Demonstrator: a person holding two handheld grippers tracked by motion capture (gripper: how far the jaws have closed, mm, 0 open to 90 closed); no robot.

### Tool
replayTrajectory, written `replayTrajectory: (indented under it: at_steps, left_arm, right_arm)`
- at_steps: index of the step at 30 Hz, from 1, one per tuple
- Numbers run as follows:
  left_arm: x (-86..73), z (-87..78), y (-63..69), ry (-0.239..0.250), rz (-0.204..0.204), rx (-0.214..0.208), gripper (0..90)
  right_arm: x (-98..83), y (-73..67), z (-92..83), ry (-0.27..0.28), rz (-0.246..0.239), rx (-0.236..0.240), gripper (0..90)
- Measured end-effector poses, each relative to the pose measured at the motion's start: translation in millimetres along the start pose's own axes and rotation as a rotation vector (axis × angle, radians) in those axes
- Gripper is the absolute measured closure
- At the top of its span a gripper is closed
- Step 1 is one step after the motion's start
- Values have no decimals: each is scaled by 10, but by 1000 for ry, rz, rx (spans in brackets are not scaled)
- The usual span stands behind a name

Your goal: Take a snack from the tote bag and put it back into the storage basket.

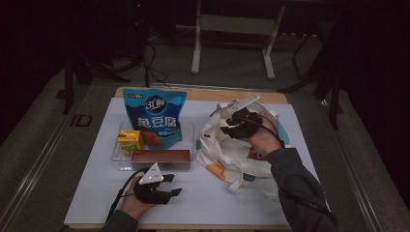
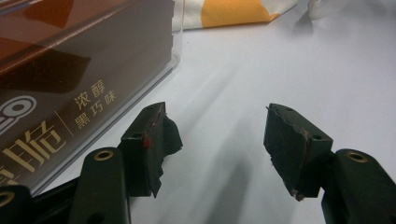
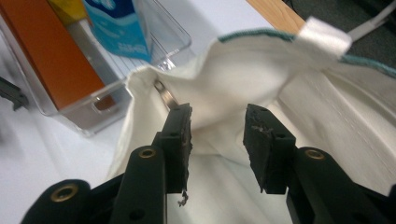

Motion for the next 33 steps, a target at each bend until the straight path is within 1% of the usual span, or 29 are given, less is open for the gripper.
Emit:
replayTrajectory:
  at_steps: [8, 18, 22, 25, 33]
  left_arm:
    - [-1, 0, 1, -1, 1, 0, 399]
    - [-1, 1, 1, -2, 1, 0, 399]
    - [-1, 1, 1, -2, 1, 0, 399]
    - [-1, 1, 1, -2, 0, 0, 399]
    - [-2, 2, 2, -3, 2, 1, 399]
  right_arm:
    - [-115, 79, -19, -38, -12, -19, 593]
    - [-289, 191, -73, -91, -11, -48, 576]
    - [-356, 215, -89, -111, -10, -58, 567]
    - [-399, 232, -99, -122, -20, -64, 560]
    - [-504, 264, -124, -146, -16, -71, 546]
Point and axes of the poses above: each handheld gripper's, and its own axes: z roughly forward along the jaws, x roughly out of its top, y roughly to its right, the point moved 8 cm from there along z, roughly forward along the jaws, and after that the axes turned 1 degree about -z, right-handed, at the moved point
